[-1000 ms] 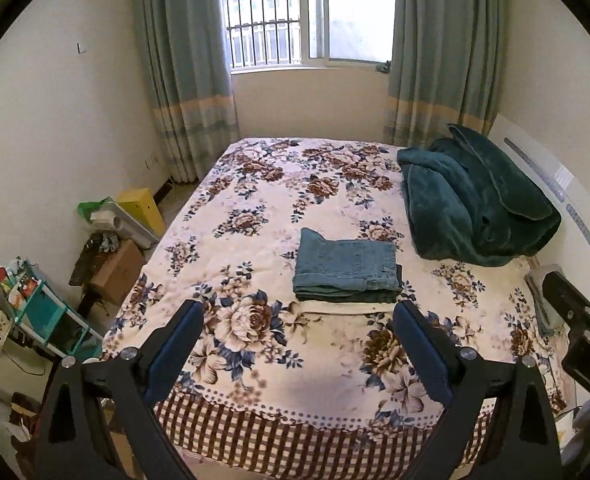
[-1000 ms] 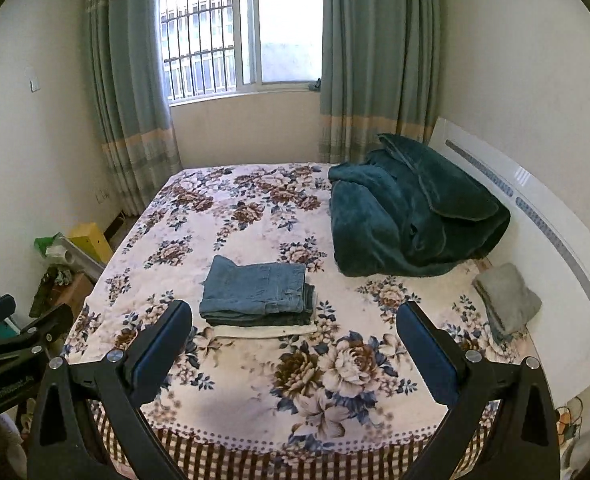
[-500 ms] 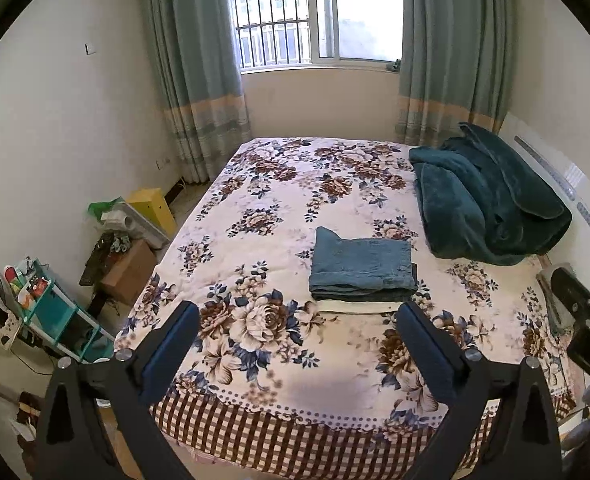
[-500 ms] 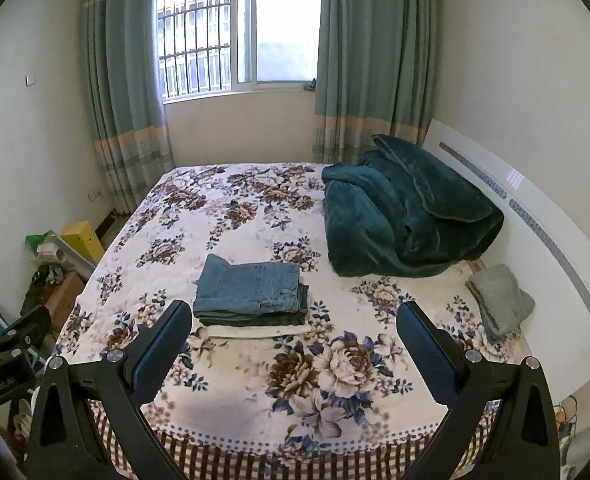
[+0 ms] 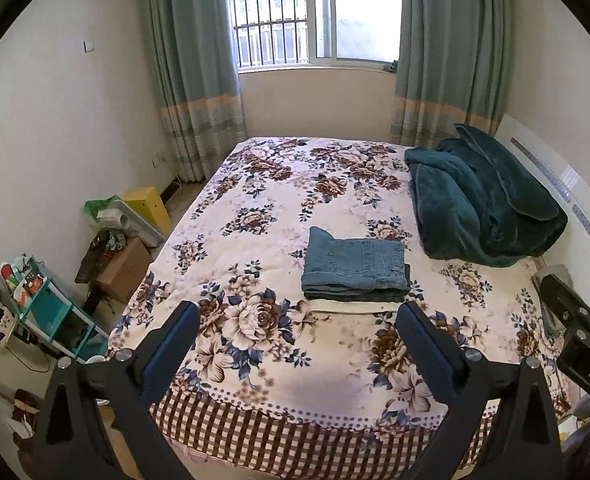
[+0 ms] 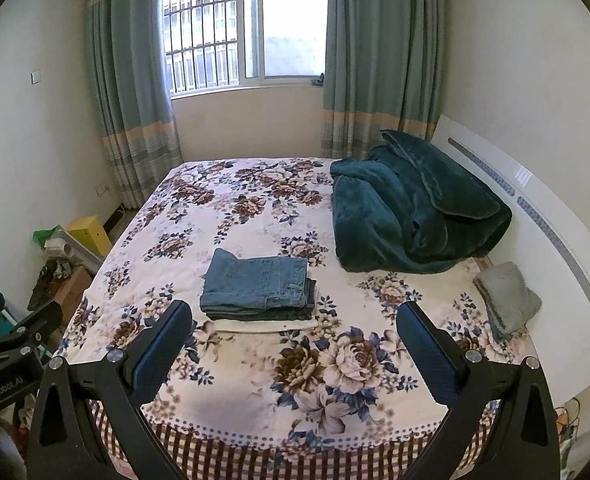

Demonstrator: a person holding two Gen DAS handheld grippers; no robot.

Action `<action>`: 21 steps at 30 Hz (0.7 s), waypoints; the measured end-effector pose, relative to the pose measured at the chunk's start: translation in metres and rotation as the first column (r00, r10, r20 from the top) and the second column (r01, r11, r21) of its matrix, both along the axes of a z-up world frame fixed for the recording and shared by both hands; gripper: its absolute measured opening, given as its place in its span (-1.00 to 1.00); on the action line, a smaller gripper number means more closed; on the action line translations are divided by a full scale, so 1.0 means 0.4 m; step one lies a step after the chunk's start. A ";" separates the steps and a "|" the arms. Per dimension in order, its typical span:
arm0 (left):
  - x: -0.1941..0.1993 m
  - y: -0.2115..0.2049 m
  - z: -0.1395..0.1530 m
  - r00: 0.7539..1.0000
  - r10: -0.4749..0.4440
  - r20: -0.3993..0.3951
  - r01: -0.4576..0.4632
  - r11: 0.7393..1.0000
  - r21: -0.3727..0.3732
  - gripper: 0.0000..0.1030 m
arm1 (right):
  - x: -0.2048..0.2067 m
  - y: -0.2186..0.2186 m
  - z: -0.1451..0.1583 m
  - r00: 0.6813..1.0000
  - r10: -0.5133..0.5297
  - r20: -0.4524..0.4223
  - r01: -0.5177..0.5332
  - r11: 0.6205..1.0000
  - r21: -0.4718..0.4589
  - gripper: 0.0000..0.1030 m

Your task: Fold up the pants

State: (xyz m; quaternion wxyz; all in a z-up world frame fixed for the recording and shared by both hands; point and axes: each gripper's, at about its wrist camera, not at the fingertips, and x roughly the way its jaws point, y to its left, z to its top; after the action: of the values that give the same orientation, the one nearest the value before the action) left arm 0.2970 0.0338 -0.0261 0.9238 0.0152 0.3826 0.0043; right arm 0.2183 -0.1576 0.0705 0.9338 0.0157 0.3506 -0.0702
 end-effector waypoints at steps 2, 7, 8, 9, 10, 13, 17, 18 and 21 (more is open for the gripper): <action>-0.003 -0.004 0.000 1.000 0.000 0.000 0.000 1.000 0.001 0.95 | -0.003 0.002 -0.004 1.000 0.004 -0.003 -0.004 1.000 0.000 1.00; -0.003 -0.003 0.000 1.000 -0.002 -0.001 0.002 1.000 -0.004 0.95 | -0.013 0.003 -0.009 1.000 0.015 -0.006 -0.015 1.000 0.005 1.00; -0.004 -0.005 0.002 1.000 -0.004 0.000 0.004 1.000 -0.002 0.96 | -0.014 0.004 -0.010 1.000 0.016 -0.005 -0.015 1.000 0.004 1.00; -0.004 -0.005 0.002 1.000 -0.003 0.001 0.003 1.000 0.001 0.96 | -0.014 0.004 -0.010 1.000 0.013 -0.005 -0.013 1.000 0.005 1.00; -0.004 -0.006 0.002 1.000 -0.002 0.002 0.002 1.000 -0.001 0.95 | -0.014 0.004 -0.010 1.000 0.012 -0.005 -0.012 1.000 0.005 1.00; -0.005 -0.006 0.002 1.000 -0.002 0.001 0.002 1.000 0.000 0.95 | -0.014 0.004 -0.010 1.000 0.012 -0.006 -0.012 1.000 0.008 1.00; -0.003 -0.009 0.005 1.000 -0.003 0.002 0.003 1.000 0.001 0.95 | -0.014 0.003 -0.011 1.000 0.014 -0.007 -0.014 1.000 0.011 1.00; -0.003 -0.009 0.005 1.000 -0.004 0.001 0.004 1.000 -0.002 0.96 | -0.014 0.005 -0.011 1.000 0.015 -0.007 -0.015 1.000 0.009 1.00; -0.003 -0.009 0.005 1.000 -0.003 0.004 0.003 1.000 -0.001 0.95 | -0.017 0.005 -0.014 1.000 0.013 -0.005 -0.013 1.000 0.007 1.00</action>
State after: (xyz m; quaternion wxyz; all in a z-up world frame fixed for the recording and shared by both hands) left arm 0.2959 0.0303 -0.0240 0.9245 0.0154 0.3808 0.0027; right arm 0.2117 -0.1558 0.0651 0.9332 0.0166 0.3533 -0.0631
